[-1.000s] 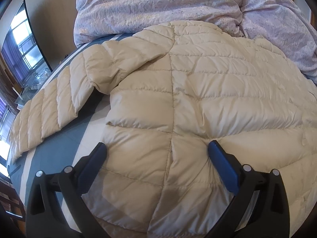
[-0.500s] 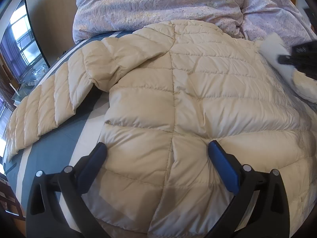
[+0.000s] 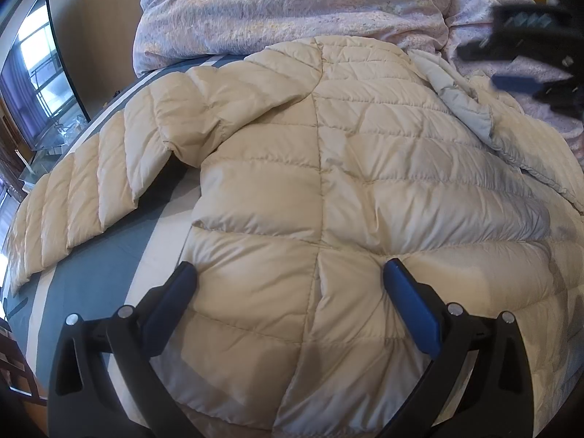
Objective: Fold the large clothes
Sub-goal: 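Fold the held sleeve across the jacket back and open the right tool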
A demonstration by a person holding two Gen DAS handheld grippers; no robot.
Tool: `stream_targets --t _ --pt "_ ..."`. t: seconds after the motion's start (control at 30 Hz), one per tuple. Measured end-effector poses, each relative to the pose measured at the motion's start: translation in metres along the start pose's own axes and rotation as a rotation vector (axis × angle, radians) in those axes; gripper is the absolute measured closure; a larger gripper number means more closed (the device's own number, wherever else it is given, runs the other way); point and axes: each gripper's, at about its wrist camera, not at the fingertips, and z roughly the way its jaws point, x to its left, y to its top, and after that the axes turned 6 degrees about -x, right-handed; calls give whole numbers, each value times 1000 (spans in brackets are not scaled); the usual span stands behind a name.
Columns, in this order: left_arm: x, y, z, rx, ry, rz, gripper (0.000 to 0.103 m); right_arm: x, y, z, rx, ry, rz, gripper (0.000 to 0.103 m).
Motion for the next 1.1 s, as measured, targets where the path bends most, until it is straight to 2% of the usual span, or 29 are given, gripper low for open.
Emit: stream_targets --t 0.07,0.13,0.2,0.27,0.33,0.47,0.6,0.73,0.87,1.0,1.1 --pt "0 0 0 0 0 0 2 -14 4 -11 -61 -80 24 43" --pt "0 0 0 0 0 0 2 -30 3 -7 -57 -195 36 43" --pt "0 0 0 0 0 0 2 -50 -5 10 0 -321 58 43" --pt "0 0 0 0 0 0 2 -62 -14 25 62 -354 94 43" --pt "0 0 -1 0 0 0 2 -66 -23 37 107 -348 125 40" --pt "0 0 -1 0 0 0 2 -48 -30 44 109 -331 88 17" --pt "0 0 -1 0 -1 0 2 -35 -35 54 124 -341 58 14" --pt "0 1 -1 0 -1 0 2 -41 -41 59 130 -350 73 8" --pt "0 1 0 0 -2 -1 2 -36 -45 66 141 -383 31 4" --pt "0 1 -1 -3 -5 -1 2 -41 -44 71 158 -359 39 1" --pt "5 1 -5 4 -42 13 2 -42 -43 74 168 -343 33 1"
